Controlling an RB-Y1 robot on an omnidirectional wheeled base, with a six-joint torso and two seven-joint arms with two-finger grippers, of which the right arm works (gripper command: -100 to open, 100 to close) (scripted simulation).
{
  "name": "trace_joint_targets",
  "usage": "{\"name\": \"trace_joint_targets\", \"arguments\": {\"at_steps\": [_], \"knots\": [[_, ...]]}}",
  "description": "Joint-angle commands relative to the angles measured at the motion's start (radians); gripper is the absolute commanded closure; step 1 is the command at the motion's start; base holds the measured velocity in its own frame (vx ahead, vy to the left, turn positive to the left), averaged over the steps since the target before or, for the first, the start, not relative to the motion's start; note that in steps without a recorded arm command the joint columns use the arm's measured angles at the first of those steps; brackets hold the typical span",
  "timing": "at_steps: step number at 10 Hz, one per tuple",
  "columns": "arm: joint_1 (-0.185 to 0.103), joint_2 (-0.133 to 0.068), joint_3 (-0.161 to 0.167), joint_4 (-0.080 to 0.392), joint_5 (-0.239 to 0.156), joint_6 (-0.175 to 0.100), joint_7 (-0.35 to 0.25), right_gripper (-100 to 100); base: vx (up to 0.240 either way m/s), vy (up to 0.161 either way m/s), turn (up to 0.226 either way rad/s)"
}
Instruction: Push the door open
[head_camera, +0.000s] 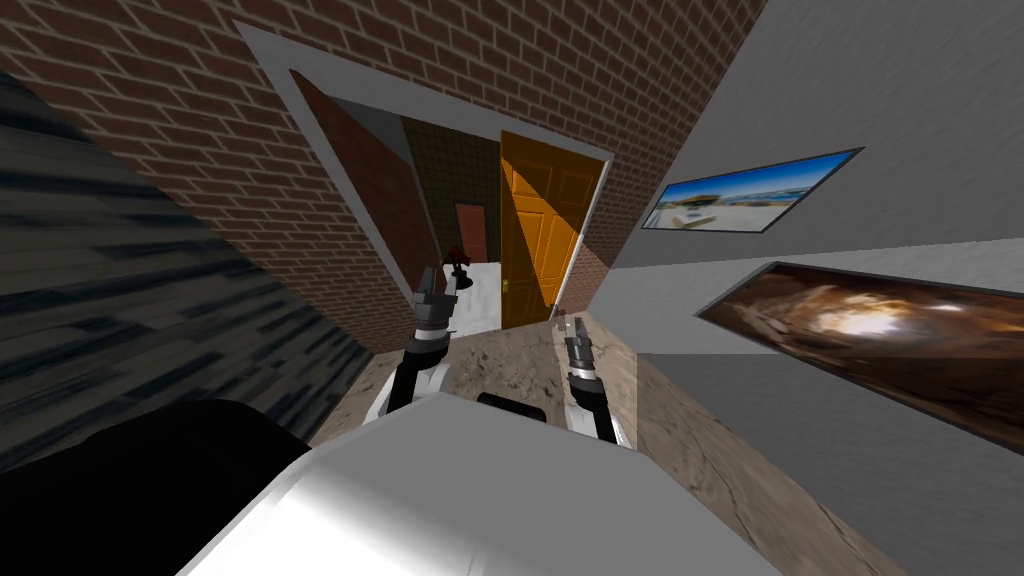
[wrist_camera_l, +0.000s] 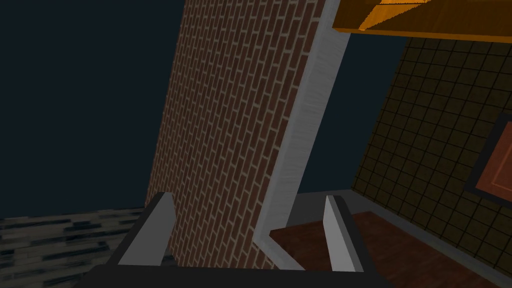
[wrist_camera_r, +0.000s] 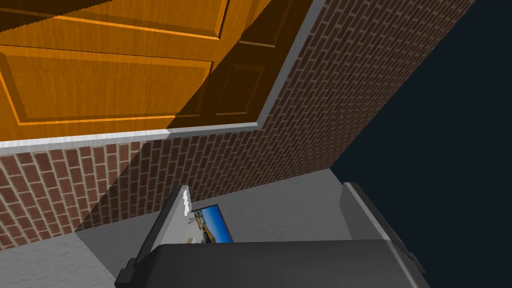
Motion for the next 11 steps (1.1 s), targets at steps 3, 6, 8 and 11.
{"name": "trace_joint_targets", "arguments": {"at_steps": [3, 6, 8, 11], "knots": [[-0.031, -0.01, 0.047, 0.073, -0.006, -0.008, -0.017, -100, 0.148, 0.054, -0.084], [-0.053, -0.015, 0.076, 0.122, -0.01, -0.015, -0.026, -100, 0.095, 0.041, -0.059], [-0.075, -0.019, 0.106, 0.174, -0.014, -0.022, -0.036, -100, 0.102, 0.039, -0.085], [-0.106, -0.024, 0.148, 0.245, -0.019, -0.032, -0.048, -100, 0.142, 0.086, -0.09]]}}
